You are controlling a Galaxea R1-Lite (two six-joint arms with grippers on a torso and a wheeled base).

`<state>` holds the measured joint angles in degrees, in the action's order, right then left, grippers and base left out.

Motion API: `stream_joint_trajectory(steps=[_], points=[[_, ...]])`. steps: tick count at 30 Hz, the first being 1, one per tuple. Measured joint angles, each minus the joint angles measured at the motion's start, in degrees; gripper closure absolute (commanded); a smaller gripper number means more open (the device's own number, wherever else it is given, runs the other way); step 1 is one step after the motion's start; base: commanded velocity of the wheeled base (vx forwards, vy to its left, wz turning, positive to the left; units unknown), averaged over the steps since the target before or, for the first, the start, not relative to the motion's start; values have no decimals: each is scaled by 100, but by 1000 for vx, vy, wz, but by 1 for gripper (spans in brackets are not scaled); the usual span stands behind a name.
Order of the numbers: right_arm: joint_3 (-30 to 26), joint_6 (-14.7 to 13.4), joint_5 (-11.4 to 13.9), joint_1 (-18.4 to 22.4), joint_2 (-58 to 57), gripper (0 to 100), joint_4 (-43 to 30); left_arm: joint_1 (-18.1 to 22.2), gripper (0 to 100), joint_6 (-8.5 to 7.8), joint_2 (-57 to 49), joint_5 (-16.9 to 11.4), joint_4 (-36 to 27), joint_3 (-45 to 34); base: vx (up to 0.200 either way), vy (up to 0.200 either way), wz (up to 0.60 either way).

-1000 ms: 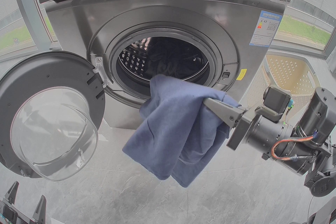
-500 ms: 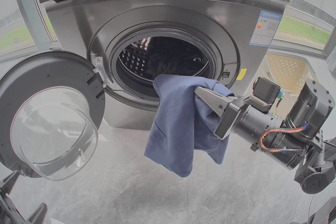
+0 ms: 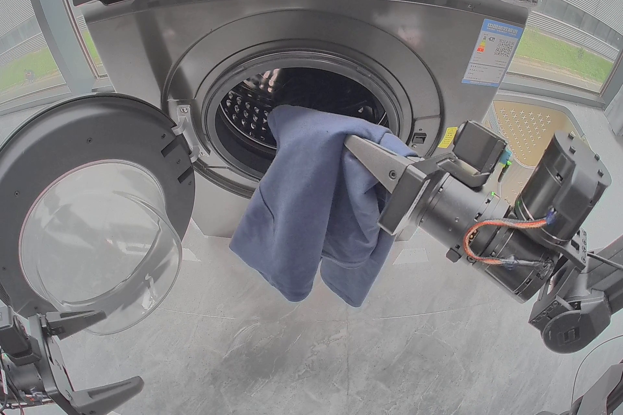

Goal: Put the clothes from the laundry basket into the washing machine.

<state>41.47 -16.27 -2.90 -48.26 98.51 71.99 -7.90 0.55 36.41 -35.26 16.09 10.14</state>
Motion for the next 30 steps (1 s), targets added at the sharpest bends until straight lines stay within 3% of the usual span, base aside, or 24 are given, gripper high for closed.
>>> stream_joint_trajectory(steps=[5, 17, 24, 30], points=[[91, 18, -7, -2, 105, 100, 5, -518, 0, 27, 768, -18, 363, -4, 0, 0, 0], [417, 46, -2, -9, 251, 100, -57, -1326, 0, 166, 2643, -21, 1235, 396, 0, 0, 0], [546, 54, -2, -18, 278, 100, -79, -1586, 0, 339, 3751, -35, 1829, 694, 0, 0, 0], [621, 57, -7, -18, 289, 100, -90, -1654, 0, 391, 4581, -44, 2261, 896, 0, 0, 0]])
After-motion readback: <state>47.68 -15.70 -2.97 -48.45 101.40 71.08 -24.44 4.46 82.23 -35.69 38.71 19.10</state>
